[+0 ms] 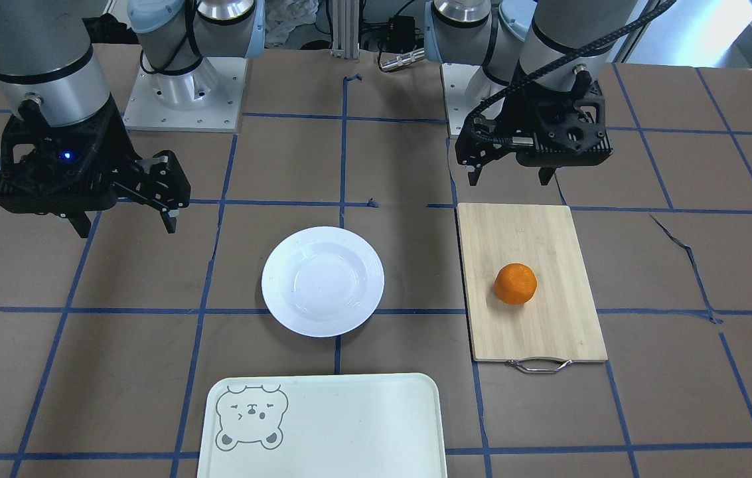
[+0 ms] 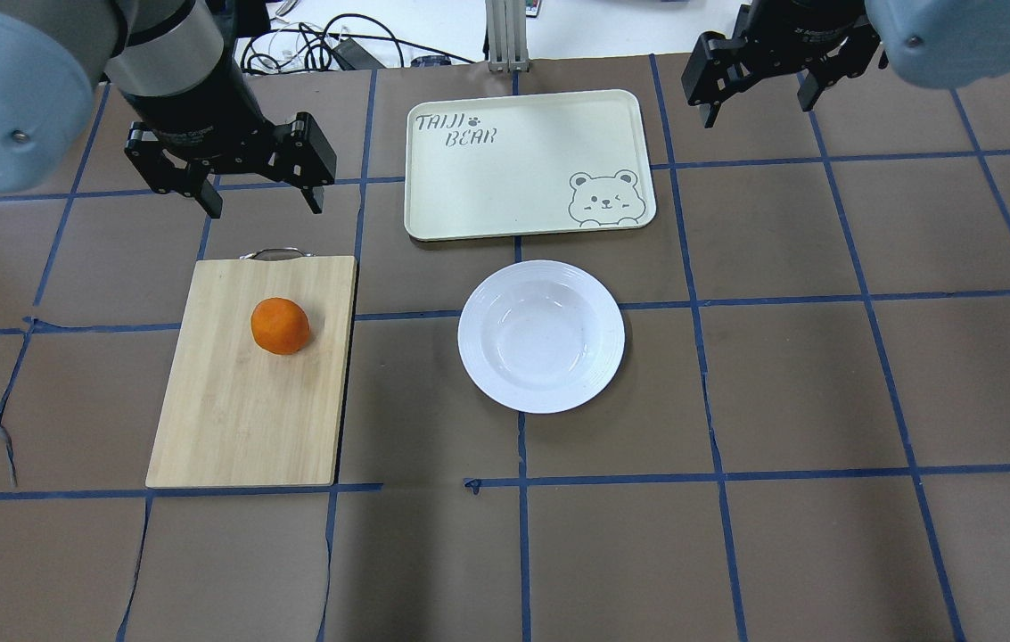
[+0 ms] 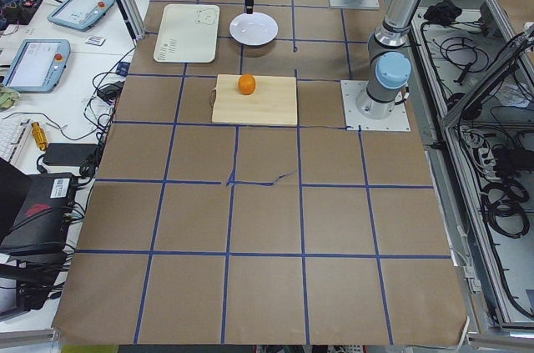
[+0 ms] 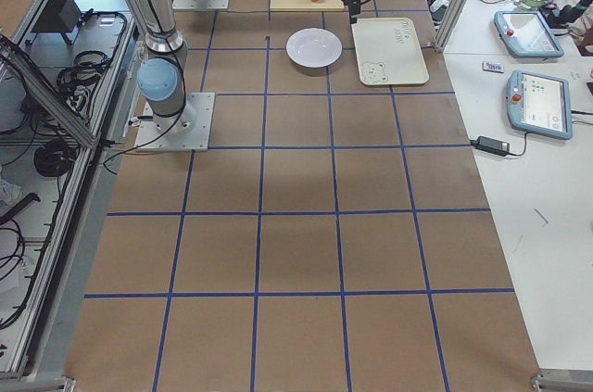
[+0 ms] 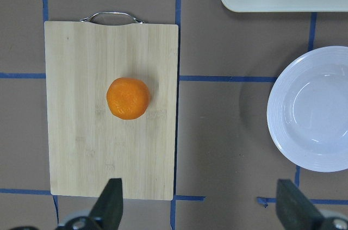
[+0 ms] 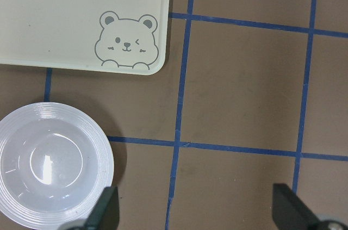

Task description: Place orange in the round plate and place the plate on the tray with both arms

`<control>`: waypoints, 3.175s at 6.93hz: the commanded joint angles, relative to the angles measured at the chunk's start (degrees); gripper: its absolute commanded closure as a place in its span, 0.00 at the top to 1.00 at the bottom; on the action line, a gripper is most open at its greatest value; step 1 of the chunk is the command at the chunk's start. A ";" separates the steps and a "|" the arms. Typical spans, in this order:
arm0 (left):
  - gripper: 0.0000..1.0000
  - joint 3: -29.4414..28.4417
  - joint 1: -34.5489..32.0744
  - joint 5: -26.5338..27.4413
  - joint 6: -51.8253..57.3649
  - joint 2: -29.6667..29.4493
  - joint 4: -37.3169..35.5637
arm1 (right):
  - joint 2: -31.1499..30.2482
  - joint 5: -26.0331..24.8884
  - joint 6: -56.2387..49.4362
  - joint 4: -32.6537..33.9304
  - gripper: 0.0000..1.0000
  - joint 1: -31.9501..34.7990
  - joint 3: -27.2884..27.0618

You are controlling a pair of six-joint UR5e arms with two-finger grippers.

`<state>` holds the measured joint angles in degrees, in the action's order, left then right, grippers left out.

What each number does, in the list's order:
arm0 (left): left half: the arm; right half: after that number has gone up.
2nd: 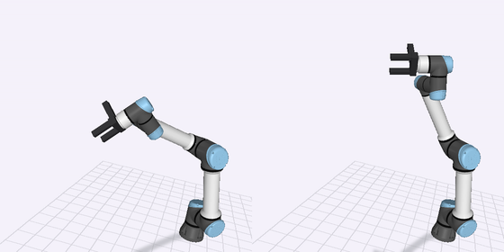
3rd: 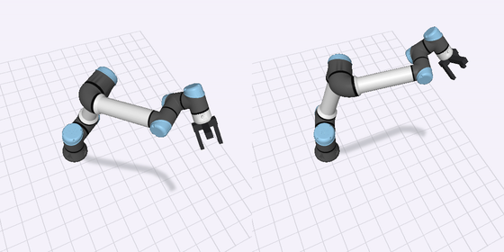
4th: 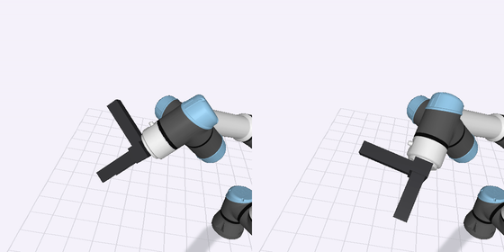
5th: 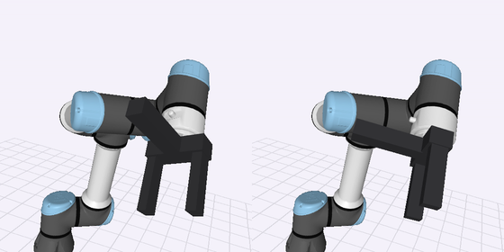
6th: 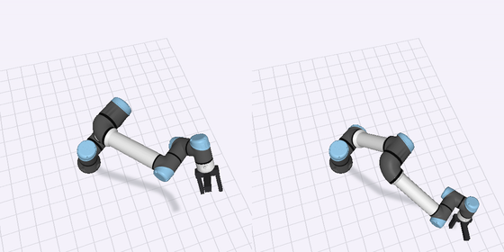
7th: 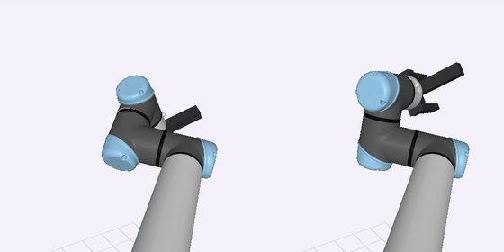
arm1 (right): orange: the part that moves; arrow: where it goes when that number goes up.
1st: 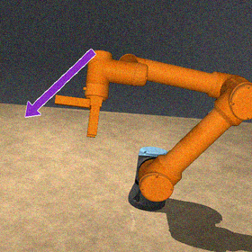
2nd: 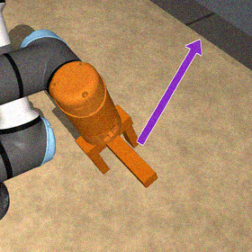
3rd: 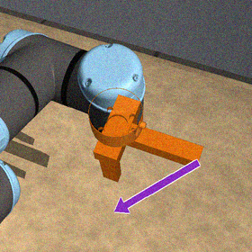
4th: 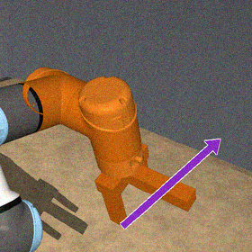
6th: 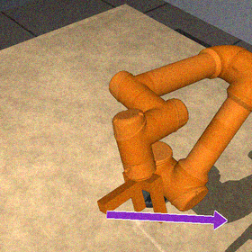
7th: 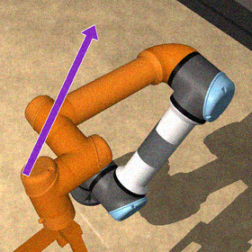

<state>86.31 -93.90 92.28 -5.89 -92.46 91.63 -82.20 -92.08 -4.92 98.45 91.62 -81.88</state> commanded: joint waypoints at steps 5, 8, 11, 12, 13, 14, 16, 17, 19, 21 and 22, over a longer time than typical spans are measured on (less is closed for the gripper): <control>1.00 0.00 0.03 0.01 0.00 0.08 -0.05 | -0.41 0.06 0.53 0.16 1.00 -0.03 -0.21; 1.00 0.09 0.21 0.10 0.09 0.17 0.04 | -0.41 -0.03 0.53 0.07 1.00 -0.21 -0.30; 1.00 0.00 0.12 -0.34 0.26 0.26 -0.13 | -0.41 -0.03 0.62 0.08 1.00 -0.21 -0.30; 1.00 -0.61 0.64 -0.60 0.09 0.08 -0.22 | -0.50 -0.03 0.53 -0.01 1.00 -0.21 -0.30; 1.00 -0.62 1.08 -0.43 0.00 -2.01 -0.05 | -0.50 -0.03 0.53 0.07 1.00 -0.21 -0.30; 1.00 0.25 1.70 0.01 0.35 -5.16 -0.66 | -0.50 -0.03 0.62 0.07 1.00 -0.21 -0.30; 1.00 5.41 5.02 5.67 5.68 -11.93 -7.11 | -0.41 -0.03 0.62 -0.01 1.00 -0.21 -0.39; 1.00 8.93 6.70 7.81 5.63 -13.61 -8.56 | -0.50 -0.03 0.53 -0.01 1.00 -0.21 -0.39; 1.00 10.54 9.35 7.31 5.80 -18.44 -12.32 | -0.50 -0.03 0.53 0.07 1.00 -0.21 -0.39; 1.00 11.25 9.44 6.35 7.73 -21.87 -15.33 | -0.76 -0.03 0.53 -0.01 1.00 -0.21 -0.39; 1.00 11.16 9.44 4.51 8.08 -23.28 -15.77 | -0.77 -0.03 0.53 -0.10 1.00 -0.21 -0.39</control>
<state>97.37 -84.52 98.38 1.69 -113.92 76.82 -82.89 -92.11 -4.39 98.44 91.41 -82.26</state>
